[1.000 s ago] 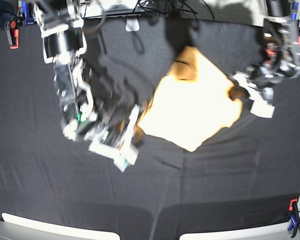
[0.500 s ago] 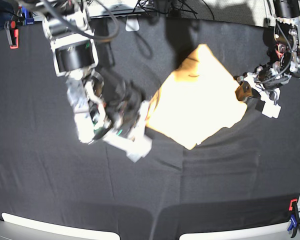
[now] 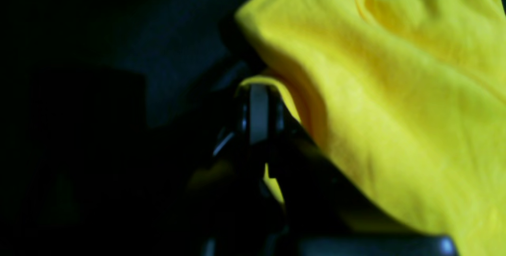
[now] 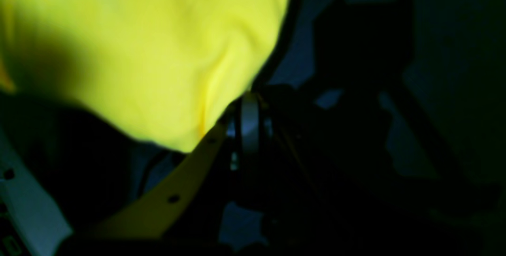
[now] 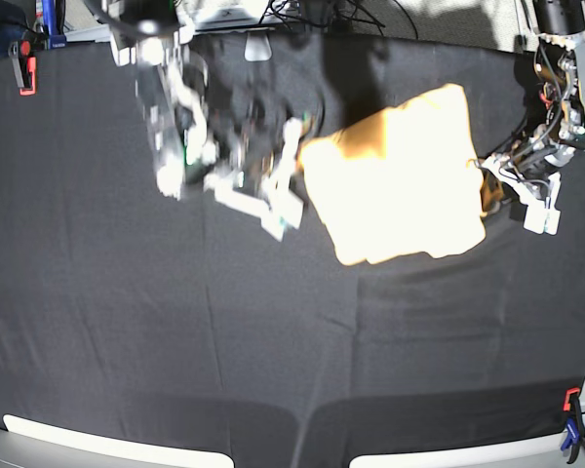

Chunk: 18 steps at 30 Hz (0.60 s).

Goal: Layout the t-shirt on the table in an organized manner, then fold the t-shirt properly

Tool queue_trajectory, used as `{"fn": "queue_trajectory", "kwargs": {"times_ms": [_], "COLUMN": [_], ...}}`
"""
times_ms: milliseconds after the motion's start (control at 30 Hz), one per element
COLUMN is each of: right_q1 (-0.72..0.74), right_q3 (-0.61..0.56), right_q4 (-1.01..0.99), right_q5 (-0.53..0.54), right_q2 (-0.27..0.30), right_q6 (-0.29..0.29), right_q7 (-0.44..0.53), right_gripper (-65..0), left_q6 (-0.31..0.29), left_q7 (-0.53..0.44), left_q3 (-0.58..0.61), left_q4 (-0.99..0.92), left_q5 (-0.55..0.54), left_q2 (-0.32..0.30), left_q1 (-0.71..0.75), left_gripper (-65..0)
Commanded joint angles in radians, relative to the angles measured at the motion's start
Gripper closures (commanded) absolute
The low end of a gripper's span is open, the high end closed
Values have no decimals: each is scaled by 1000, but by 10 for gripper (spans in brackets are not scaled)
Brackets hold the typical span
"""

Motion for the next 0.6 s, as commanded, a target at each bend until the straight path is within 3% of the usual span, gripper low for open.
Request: {"fn": "queue_trajectory", "kwargs": {"times_ms": [0,300,400,567], "right_q1": [-6,-109,-144,-220], "right_q3": [-2,17,90,288], "right_q4": [35,184,273,430], "right_q5": [12,0,1,9], "right_q2": [-1,2,2,2], "right_q6": [7,6,-19,-35], "right_q7": [16,5,6,2], "right_gripper": [0,0,0,0], "left_q6": [-4,-3,-3,-3], "left_q7": [-31,6,80,116], "left_q3": [-5,-8,-39,-128], "left_q4": [13,43,120,291], "left_q5": [-17,-75,-119,-209], "left_q2": [-17,-23,-22,-21], "left_q1": [-12,-5,28,157], "left_gripper": [0,0,0,0]}}
